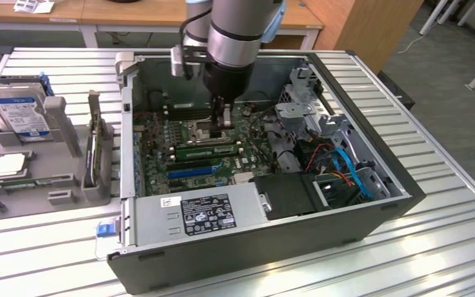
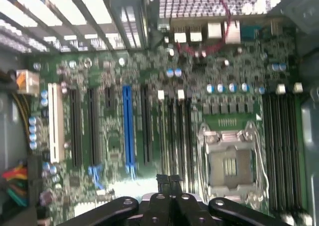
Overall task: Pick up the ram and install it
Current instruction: 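Press down the ram until it locks into place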
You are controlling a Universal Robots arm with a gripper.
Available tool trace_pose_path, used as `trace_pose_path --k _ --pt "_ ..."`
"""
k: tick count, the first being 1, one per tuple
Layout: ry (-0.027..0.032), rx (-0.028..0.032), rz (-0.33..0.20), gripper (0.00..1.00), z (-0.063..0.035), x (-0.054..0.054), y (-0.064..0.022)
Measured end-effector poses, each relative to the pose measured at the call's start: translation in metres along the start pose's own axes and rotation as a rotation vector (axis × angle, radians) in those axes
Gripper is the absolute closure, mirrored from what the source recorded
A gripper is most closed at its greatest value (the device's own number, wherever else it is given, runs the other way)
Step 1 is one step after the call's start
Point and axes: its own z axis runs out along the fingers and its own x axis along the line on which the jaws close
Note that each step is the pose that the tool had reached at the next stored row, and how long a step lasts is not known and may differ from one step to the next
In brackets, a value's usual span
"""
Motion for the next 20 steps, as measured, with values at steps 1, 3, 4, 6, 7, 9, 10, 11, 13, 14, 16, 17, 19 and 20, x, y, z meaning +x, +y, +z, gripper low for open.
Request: trace_pose_path --k 1,3,4,6,7,9,10,11,13,14,16,17,19,20 --pt "-0.001 -0.0001 0.0 0.89 -0.0002 0.0 -0.0039" --pt "-0.0012 0.0004 -0.001 0.89 -0.0006 0.0 -0.0107" --pt "-0.0012 0.0017 -0.001 0.89 -0.0008 0.0 -0.0133" --pt "-0.0025 0.0193 -0.002 0.89 -0.0008 -0.001 -0.0147" --pt "-0.0024 0.0373 -0.003 0.89 -0.0008 -0.001 -0.0147" --pt "-0.0027 0.0646 -0.004 0.89 -0.0007 -0.001 -0.015" --pt "-0.0028 0.0648 -0.004 0.89 -0.0006 -0.001 -0.0157" --pt "-0.0027 0.0649 -0.004 0.89 0.0 -0.001 -0.0172" --pt "-0.0025 0.0648 -0.004 0.89 0.0006 -0.001 -0.0221" --pt "-0.0024 0.0647 -0.004 0.89 0.0009 -0.001 -0.0247" --pt "-0.0025 0.0648 -0.004 0.89 0.0012 -0.001 -0.0308" --pt "-0.0024 0.0647 -0.004 0.89 0.0012 -0.001 -0.0343" --pt "-0.0022 0.061 -0.004 0.89 0.0014 -0.001 -0.0409" --pt "-0.0018 0.055 -0.004 0.89 0.0014 -0.001 -0.0433"
